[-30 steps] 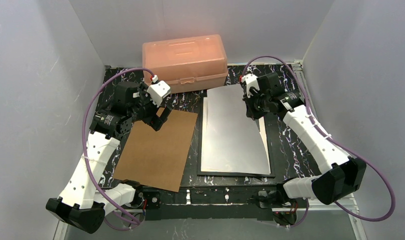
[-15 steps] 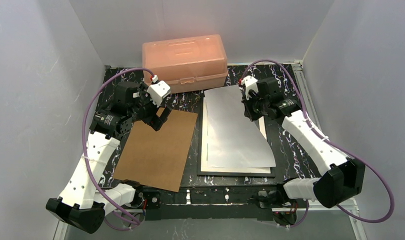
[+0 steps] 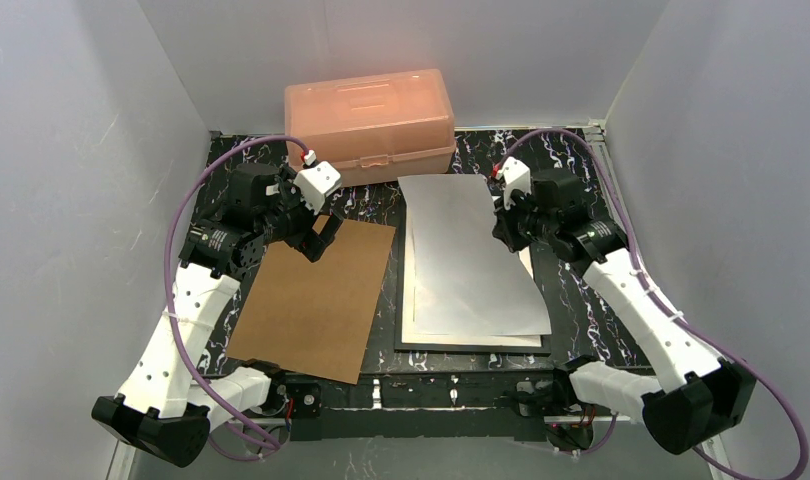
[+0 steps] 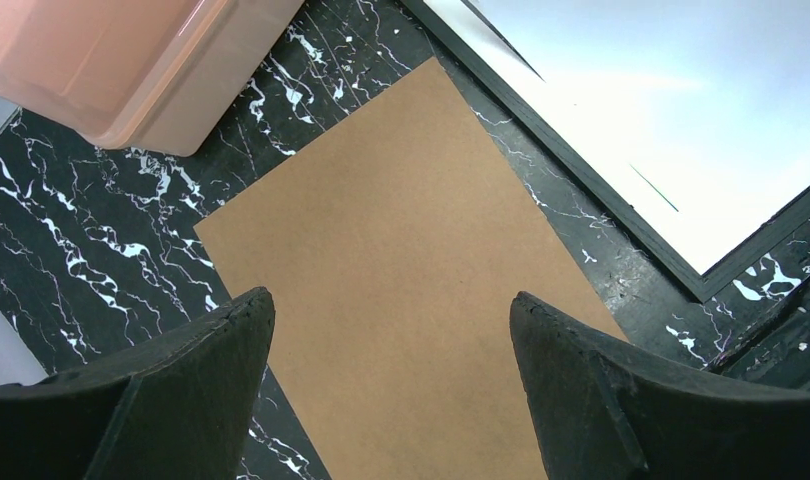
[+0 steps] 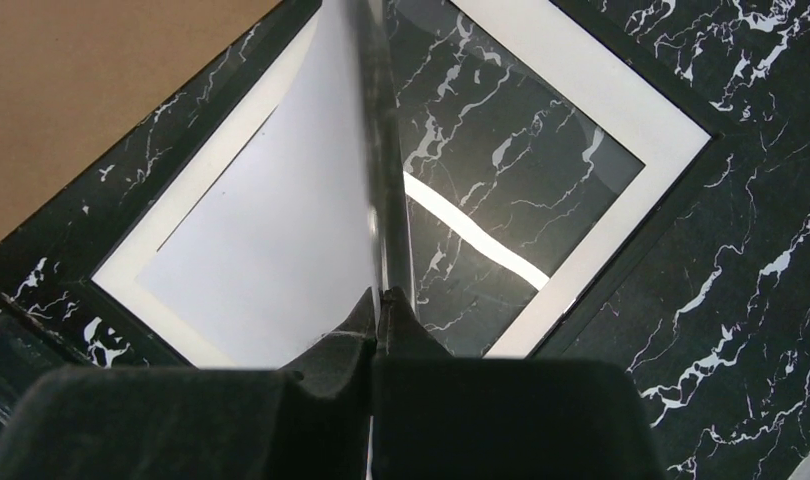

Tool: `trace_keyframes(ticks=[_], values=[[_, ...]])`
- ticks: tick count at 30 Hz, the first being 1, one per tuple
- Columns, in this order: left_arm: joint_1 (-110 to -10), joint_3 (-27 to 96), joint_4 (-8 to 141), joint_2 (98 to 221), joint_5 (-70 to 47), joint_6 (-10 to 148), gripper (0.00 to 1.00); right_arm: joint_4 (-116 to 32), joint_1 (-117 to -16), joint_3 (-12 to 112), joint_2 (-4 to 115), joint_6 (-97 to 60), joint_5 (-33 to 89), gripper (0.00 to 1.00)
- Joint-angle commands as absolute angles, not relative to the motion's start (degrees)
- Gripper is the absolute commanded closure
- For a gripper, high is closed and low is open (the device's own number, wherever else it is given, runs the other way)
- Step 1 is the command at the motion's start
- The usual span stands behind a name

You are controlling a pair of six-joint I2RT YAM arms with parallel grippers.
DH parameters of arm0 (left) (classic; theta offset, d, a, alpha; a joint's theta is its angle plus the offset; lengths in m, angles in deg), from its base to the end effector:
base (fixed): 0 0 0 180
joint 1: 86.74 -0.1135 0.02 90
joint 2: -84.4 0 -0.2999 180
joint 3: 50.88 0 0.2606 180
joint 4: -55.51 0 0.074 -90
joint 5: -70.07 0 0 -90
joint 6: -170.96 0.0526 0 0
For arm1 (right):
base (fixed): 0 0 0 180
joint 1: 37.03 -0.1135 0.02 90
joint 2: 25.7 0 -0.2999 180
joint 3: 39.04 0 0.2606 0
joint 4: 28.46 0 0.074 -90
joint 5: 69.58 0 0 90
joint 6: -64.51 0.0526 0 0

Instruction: Put the photo into the frame

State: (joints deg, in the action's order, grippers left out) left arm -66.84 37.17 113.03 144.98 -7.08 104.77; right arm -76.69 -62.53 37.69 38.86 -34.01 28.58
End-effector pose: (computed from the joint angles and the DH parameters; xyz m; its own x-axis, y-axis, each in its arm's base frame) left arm 0.1957 -0.0833 0.4322 -0.2237 0.4996 -0.8369 0.6593 0.7100 0.2476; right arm 0.2205 0.1134 0.3651 -0.4469 -0.3757 -0.8119 -0.6026 0.7972 -0.0371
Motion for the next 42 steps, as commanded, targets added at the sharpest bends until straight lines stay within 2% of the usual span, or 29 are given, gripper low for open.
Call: trace_keyframes(ticks=[1,13,23,33,42], values=[[-66.8,38.3,114.0,144.4,-5.8,104.4,0.15,-73.3,-62.2,36.1,34.9,-32.7,32.0,0.99],[-66.7,39.2,114.8,143.9,-6.3,104.7,0.15,-70.1,-61.8,34.8,32.4,-32.9,38.5,0.99],[-66.7,40.3,115.0,144.7,-5.5,104.4,0.15,-69.7,-61.8,34.9,24.6,-32.3,41.9,0.99],[-66.7,40.2,115.3,144.4,-5.7,104.2,0.15,-69.4,-61.8,33.1,30.0,-31.0,44.4,0.99],[-66.8,40.6,115.1,145.0,-5.2,104.0,0.15,-73.2,-61.7,41.5,26.2,-32.1,35.2,0.99]])
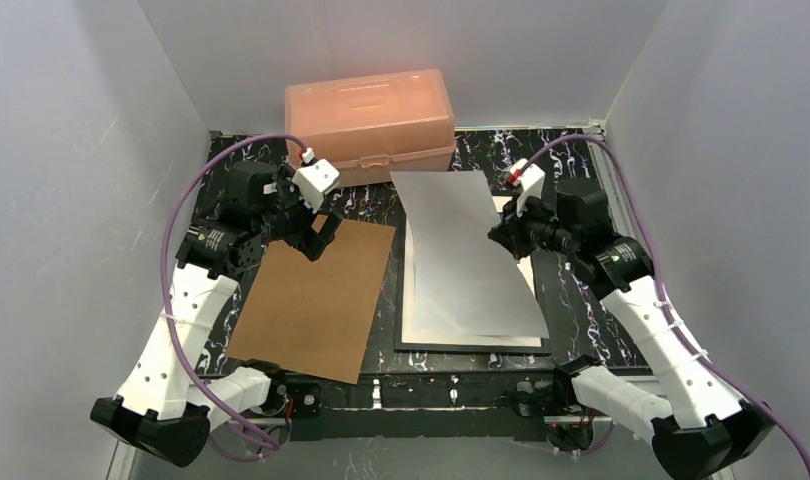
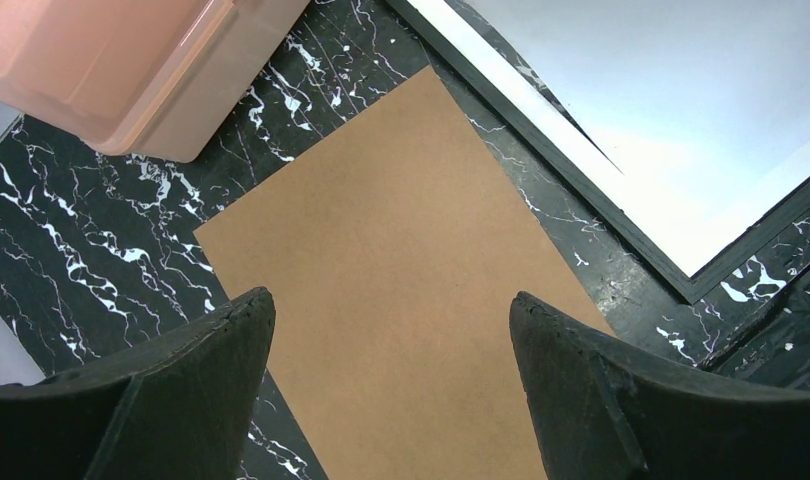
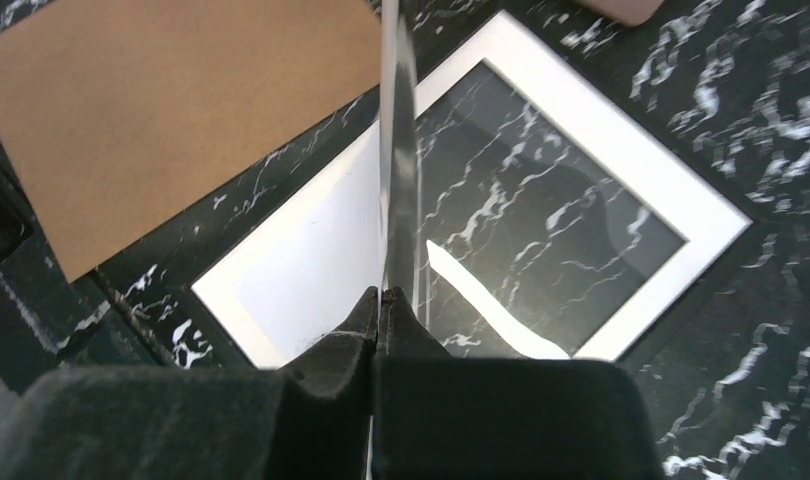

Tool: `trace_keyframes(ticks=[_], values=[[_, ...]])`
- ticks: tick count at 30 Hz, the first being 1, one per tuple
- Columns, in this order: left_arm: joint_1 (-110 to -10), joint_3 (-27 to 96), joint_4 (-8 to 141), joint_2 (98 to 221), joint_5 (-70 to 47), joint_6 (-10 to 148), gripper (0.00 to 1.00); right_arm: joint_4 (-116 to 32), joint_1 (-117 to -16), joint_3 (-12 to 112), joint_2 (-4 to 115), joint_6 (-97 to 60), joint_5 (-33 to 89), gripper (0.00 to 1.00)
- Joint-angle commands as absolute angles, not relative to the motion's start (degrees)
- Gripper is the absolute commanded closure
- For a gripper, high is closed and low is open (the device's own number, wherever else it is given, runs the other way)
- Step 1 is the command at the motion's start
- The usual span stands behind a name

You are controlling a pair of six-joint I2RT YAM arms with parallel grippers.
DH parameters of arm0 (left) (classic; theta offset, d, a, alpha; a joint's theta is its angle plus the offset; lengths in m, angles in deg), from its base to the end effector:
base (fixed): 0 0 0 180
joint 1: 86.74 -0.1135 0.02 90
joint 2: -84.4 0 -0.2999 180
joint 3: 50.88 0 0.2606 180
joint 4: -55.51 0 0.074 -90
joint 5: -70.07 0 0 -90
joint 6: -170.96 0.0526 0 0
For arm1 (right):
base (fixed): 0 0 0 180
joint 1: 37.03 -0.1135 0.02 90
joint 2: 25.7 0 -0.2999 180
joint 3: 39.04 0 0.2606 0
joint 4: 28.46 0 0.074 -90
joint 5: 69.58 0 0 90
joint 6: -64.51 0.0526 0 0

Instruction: Put the photo into the frame

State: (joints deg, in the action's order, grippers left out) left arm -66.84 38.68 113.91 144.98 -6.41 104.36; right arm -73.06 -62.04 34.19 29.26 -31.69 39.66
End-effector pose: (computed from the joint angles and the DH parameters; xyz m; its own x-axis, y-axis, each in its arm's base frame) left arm 0.1930 -0.0829 0.4395 -0.2164 0.4890 -0.8450 0.6629 0.7090 0.2405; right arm 0.1795 0.1028 0.3859 -0.3276 -0.2653 -0.9068 -0.7063 0.7062 0.0485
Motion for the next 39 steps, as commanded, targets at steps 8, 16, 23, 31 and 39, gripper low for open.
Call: trace_keyframes(ticks=[8,16,23,31,39], values=[[-66.7,40.4,115.0,144.7,-5.3,103.8,0.15,-71.4,-61.7,42.7,22.8,-31.1,48.9,0.99],[-66.8,40.3,115.1,144.4,-5.4,103.8,0.15,-72.6,-61.7,42.6,23.2,-31.8,52.4,0.99],[-66.8,40.3,115.1,144.4,-5.4,103.8,0.15,-75.3,-61.7,43.5,25.7,-31.5,47.9,0.99],[-66.7,40.0,115.1,144.4,-5.4,103.8,0.15,-80.2,-61.7,45.1,31.7,-31.4,45.4,0.99],[-66.8,40.1,115.0,144.3,-5.3,104.0,0.15,-81.5,-61.5,46.3,30.6,-32.7,45.8,0.99]])
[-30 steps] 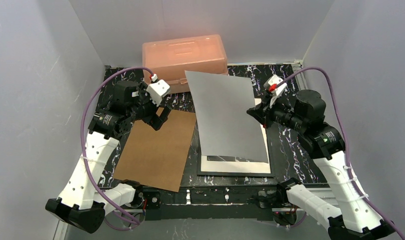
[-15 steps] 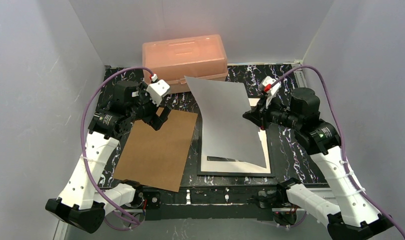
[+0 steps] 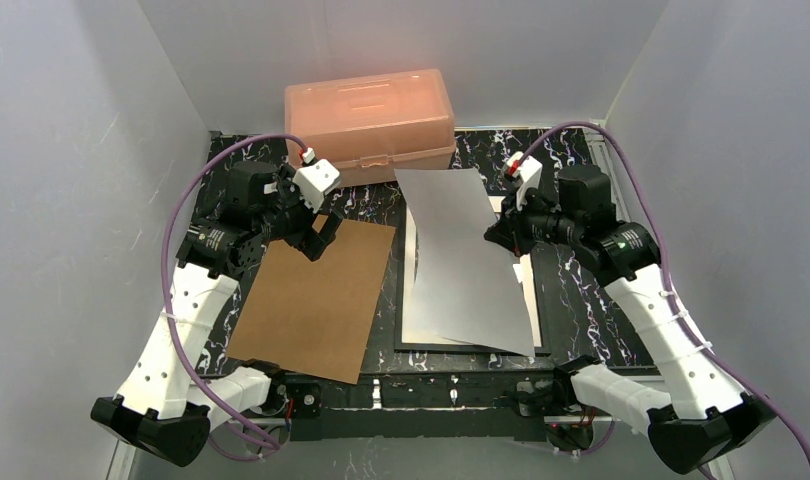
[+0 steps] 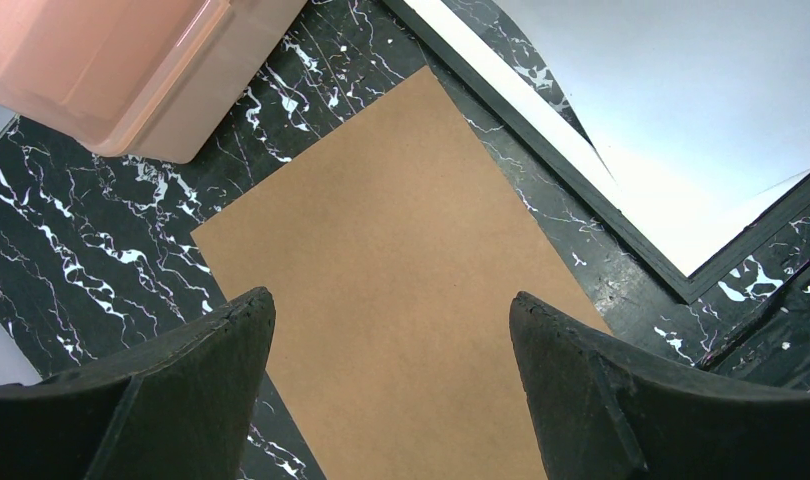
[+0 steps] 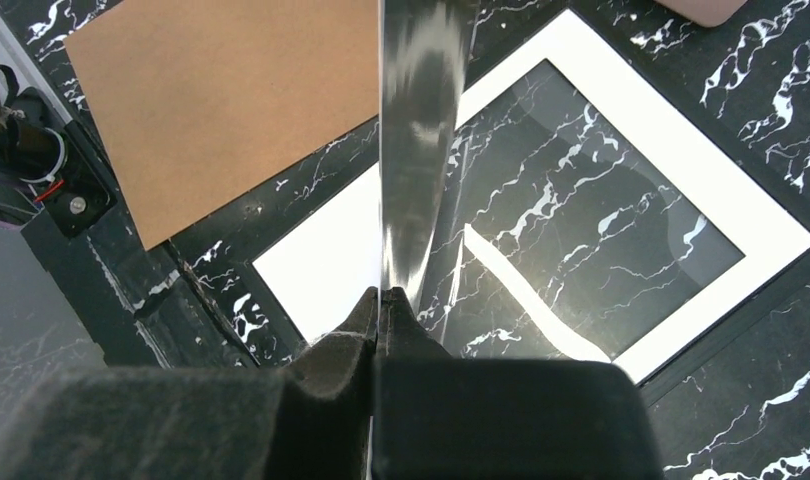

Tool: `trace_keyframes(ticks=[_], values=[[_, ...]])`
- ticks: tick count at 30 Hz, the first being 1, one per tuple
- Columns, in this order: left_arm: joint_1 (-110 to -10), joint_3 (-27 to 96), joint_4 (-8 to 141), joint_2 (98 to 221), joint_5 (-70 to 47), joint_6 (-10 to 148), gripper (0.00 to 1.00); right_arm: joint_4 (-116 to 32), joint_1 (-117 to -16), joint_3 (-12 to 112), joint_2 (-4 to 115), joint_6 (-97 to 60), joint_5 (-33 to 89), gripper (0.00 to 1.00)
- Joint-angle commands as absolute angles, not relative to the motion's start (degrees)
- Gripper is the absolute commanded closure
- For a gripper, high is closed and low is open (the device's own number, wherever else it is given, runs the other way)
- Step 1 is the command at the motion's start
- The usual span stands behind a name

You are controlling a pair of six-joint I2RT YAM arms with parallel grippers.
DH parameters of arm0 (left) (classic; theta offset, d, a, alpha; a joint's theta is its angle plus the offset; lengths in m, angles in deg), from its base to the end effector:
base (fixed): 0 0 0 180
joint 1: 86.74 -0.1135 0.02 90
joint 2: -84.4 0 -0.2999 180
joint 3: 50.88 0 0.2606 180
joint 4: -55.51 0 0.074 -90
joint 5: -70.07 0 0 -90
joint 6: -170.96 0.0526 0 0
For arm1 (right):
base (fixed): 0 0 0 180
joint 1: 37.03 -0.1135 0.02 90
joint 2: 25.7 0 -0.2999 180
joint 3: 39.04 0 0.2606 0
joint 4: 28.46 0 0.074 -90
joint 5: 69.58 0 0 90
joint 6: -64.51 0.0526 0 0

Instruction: Put the photo into the frame

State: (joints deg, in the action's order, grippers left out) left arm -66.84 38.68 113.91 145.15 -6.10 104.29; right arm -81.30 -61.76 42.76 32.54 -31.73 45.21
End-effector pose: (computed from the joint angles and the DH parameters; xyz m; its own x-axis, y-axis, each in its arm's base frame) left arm 0.1937 -0.0835 0.4390 -0.2180 0.4879 -0.8452 0.6668 0.7068 0.2360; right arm 0.1790 0.1067 0.4131 -0.3642 -0.2764 -0.8894 -0.7560 0.6454 0.1090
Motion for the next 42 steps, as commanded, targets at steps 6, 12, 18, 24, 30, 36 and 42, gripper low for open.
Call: trace_keyframes(ticks=[6,12,18,24,30,36,42], values=[[-66.8,40.6,115.1,144.5,-5.0,103.8,0.15,-82.3,-61.4,46.1,30.3,-34.2,47.1,0.99],[-66.7,41.0,115.2,144.6,-5.1,103.8,0.15,-79.8,-61.4,44.7,32.7,-35.9,47.2,0.99],[-66.7,41.1,115.4,144.5,-5.5,104.1,0.15,-74.5,-61.4,42.5,35.6,-37.1,48.8,0.99],[-66.7,40.8,115.4,144.5,-5.8,104.4,0.15,-73.3,-61.0,40.8,37.9,-38.4,48.9,0.99],[-66.8,40.6,115.2,144.8,-5.5,104.3,0.15,-72.0,-60.7,37.6,36.7,-38.2,44.5,0.99],[-66.7,40.3,115.1,144.9,-5.4,104.3,0.15,-66.5,-60.3,31.8,33.3,-38.3,41.3,0.99],[-66.7,40.1,115.1,144.7,-5.3,104.1,0.15,-62.0,-60.1,28.1,32.6,-38.6,41.4,0.99]])
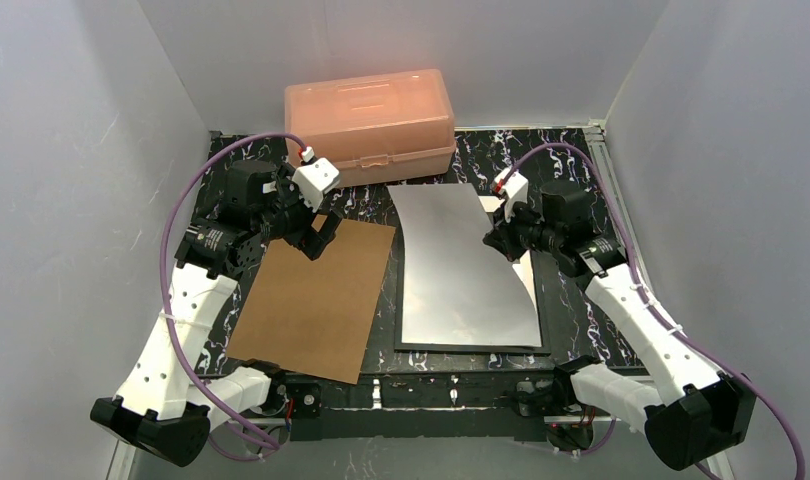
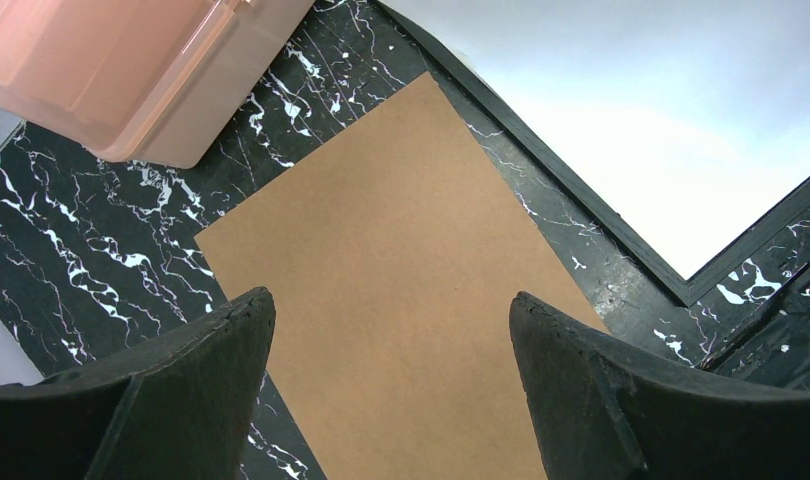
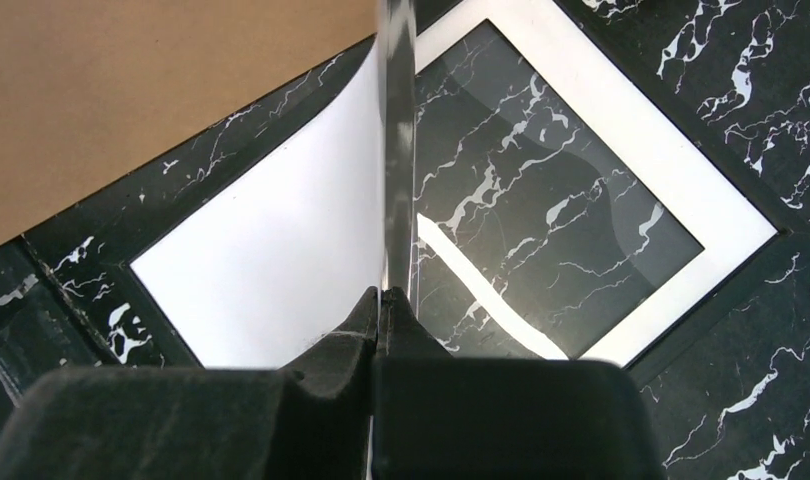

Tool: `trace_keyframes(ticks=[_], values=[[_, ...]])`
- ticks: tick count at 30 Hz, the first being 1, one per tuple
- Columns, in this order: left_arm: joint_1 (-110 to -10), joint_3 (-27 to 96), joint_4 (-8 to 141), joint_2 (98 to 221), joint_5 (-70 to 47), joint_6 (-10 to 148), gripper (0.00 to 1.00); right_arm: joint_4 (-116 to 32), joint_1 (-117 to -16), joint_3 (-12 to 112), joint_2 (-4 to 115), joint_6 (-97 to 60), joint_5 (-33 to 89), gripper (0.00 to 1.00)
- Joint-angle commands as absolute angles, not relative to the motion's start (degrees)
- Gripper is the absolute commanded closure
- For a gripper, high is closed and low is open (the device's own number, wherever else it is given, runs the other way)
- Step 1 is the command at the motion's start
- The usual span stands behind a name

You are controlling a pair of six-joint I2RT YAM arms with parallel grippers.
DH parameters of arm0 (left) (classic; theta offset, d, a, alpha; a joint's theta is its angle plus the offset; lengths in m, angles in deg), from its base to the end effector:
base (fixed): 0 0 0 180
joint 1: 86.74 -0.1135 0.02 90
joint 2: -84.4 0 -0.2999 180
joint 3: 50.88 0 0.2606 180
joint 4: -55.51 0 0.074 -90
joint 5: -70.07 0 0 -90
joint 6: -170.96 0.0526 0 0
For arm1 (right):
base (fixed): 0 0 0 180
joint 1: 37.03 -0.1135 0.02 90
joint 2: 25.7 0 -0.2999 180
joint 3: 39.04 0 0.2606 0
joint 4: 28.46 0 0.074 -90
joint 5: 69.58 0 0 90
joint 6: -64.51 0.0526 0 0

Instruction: Put the photo into the frame

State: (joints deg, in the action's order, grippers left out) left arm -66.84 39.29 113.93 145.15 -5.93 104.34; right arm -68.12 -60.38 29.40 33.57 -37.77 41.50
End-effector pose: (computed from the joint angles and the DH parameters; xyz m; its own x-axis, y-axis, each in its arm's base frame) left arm 0.1930 -0.0834 0.4426 -0.2084 0.4849 -0.8493 0.6667 0.7059 0.2394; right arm 0.2037 0.1086 0.3504 -0.3160 -0.3526 -0.8808 -0.7385 0.6743 -0.0050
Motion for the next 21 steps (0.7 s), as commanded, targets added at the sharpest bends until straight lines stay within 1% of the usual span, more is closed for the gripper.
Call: trace_keyframes(ticks=[1,10,21], values=[[-66.7,40.0,115.1,144.7,-5.4,104.2,0.15,-61.2,-60.0,27.6,32.6,-38.6,41.9,0.99],[-66.7,39.9,115.1,144.7,-5.7,104.2,0.15,-54.4,-60.0,26.0,32.2,-37.8,47.0,0.99],[-66.7,39.4,114.9,145.0,-5.6,104.2,0.16,-57.0,-59.9,23.6,31.7,-36.5,46.4,0.99]])
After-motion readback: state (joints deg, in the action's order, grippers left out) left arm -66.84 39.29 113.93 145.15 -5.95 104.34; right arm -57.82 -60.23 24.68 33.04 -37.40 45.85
